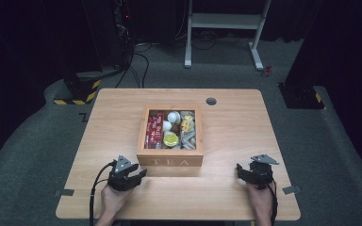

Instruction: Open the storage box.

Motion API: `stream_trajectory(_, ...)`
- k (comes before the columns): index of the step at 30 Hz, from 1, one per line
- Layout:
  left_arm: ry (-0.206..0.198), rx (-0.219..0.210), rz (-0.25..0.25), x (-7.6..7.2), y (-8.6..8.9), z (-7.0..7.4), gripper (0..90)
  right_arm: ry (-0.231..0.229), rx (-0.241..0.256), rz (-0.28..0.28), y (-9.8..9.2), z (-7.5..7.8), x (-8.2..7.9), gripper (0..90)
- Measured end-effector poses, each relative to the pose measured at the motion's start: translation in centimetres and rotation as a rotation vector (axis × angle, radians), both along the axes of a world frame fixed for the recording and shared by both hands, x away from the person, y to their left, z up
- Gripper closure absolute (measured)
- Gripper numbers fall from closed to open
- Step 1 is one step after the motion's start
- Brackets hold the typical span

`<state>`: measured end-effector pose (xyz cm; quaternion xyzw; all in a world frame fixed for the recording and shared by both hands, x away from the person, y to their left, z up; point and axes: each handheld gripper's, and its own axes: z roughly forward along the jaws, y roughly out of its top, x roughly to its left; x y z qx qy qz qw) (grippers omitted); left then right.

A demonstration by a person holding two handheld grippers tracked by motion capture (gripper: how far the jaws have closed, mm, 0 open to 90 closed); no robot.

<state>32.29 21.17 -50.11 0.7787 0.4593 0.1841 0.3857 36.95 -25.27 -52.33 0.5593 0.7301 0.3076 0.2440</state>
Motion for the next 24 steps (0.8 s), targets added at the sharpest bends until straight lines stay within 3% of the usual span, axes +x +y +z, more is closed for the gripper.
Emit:
stream_trajectory(9,0.019,-0.003,-0.02,0.7,-0.8,0.6,69.0,-0.002,-0.003,0.014,0.0,0.0,-0.1,25.5)
stream_trajectory(18,0.005,-0.022,-0.031,1.3,-1.2,0.9,76.6,-0.001,-0.002,0.012,0.0,0.0,-0.1,25.7)
stream_trajectory(24,0.017,-0.039,-0.026,1.7,-1.1,1.1,82.9,-0.001,-0.003,0.013,0.0,0.0,-0.1,25.9)
